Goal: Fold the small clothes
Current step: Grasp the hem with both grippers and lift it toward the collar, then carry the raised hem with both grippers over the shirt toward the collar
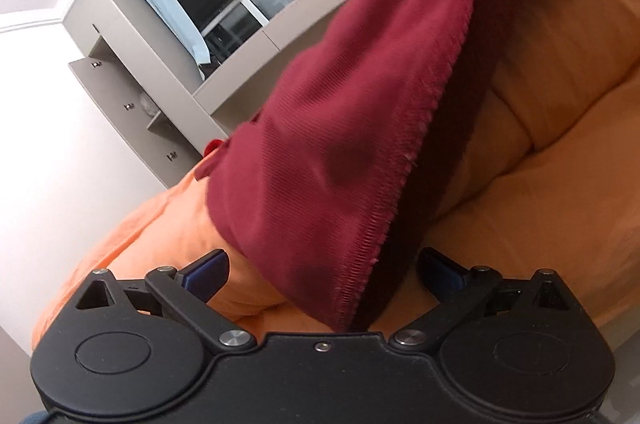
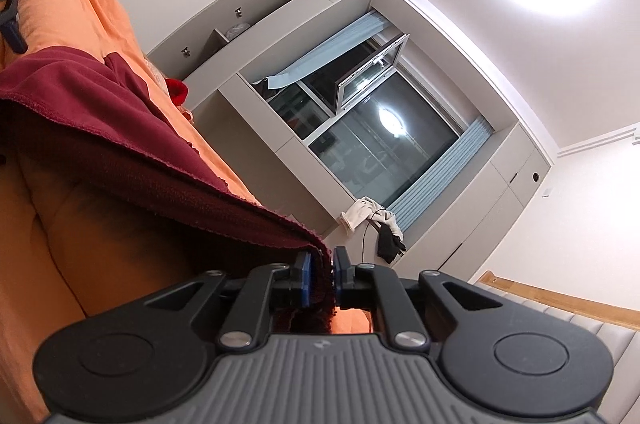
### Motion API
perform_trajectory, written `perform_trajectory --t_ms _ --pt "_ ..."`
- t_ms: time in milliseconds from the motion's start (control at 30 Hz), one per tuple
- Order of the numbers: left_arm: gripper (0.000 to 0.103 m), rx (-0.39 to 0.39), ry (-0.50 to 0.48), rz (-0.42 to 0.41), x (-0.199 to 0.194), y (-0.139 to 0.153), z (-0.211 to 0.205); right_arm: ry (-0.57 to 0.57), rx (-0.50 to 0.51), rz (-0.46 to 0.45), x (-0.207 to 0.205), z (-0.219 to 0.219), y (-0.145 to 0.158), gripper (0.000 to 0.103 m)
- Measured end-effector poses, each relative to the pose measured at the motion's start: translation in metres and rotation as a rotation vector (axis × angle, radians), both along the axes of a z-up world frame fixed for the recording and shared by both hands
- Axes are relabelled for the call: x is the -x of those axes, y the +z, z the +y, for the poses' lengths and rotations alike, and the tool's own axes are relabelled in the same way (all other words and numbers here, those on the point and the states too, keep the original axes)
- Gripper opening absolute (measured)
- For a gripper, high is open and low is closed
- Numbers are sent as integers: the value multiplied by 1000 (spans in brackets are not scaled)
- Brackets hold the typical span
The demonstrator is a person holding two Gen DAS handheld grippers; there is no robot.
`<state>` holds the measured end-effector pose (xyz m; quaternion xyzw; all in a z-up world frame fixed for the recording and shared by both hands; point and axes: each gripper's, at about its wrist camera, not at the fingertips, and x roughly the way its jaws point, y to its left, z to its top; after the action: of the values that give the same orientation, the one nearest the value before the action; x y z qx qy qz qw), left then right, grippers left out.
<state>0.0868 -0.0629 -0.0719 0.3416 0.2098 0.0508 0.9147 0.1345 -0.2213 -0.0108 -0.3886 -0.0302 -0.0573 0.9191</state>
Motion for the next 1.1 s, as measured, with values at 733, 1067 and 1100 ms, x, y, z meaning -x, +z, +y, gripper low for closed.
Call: perform_trajectory --t_ms 733,1067,1100 --pt "103 -166 -135 -245 14 -9 -59 65 -5 -40 20 6 -3 17" --pt "103 -138 -226 -344 10 3 -95 91 8 -53 33 -1 -4 17" --pt "103 -133 -227 -350 9 5 -95 92 7 -52 33 -2 -4 17"
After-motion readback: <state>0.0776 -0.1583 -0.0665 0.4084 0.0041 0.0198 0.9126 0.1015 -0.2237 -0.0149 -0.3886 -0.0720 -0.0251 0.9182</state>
